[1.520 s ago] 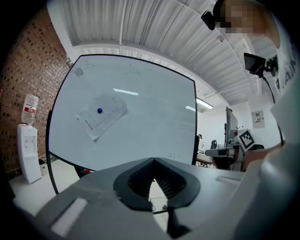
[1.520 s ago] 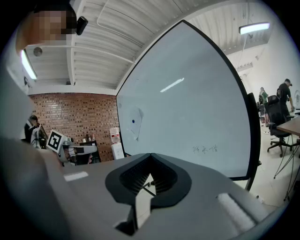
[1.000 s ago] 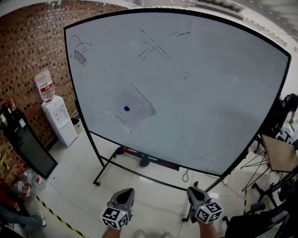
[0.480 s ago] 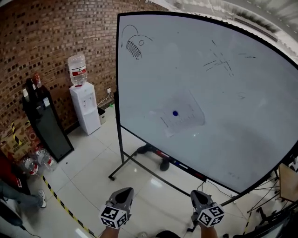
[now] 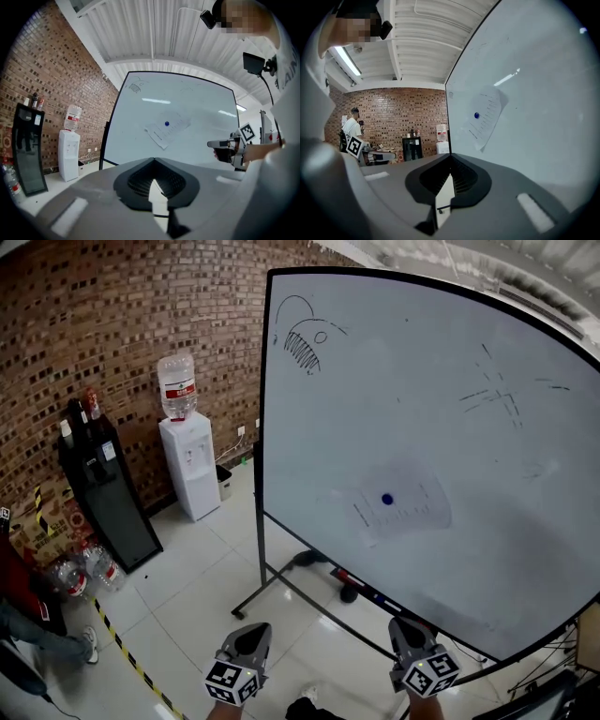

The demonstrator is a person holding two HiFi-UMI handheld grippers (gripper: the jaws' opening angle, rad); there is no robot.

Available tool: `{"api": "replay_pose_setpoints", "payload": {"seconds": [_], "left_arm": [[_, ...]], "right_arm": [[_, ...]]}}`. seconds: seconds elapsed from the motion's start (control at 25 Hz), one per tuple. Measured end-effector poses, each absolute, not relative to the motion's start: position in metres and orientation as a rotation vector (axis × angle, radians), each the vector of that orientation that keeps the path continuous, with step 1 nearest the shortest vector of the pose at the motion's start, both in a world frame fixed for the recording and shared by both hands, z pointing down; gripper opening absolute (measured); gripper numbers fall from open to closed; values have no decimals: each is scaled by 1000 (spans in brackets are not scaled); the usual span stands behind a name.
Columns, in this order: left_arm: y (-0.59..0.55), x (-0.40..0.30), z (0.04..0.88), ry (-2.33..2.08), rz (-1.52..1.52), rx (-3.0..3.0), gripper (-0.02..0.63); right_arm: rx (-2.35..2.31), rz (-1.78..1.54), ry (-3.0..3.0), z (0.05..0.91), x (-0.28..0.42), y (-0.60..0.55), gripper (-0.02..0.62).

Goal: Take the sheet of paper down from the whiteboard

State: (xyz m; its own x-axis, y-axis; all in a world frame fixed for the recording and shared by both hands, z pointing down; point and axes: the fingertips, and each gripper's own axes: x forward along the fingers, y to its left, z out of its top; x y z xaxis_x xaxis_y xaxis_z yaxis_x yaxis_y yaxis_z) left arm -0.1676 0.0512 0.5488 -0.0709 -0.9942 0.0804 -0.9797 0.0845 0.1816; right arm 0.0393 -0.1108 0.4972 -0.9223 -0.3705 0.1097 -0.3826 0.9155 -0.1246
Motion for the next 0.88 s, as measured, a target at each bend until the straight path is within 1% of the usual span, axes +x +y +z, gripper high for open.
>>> {"api": "replay_pose_setpoints", "payload": {"seconds": [0.16,0.48,0.68,0.88], "left_arm": [[-7,-183,542,-2135,-91,2066,0],[-130,-177,512,-2003,-8,2303,0],[-183,-192,477,-2048,100,2469,0],[-239,-179,432,-1965,186,2756,0]], "right_arm": [[594,223,-3020,490,13,-147,6],[708,220,-3053,464,-6,-226,6],[731,155,-3060,451,-25,-243,6],[906,104,-3017,438,-25,-262,6]]}}
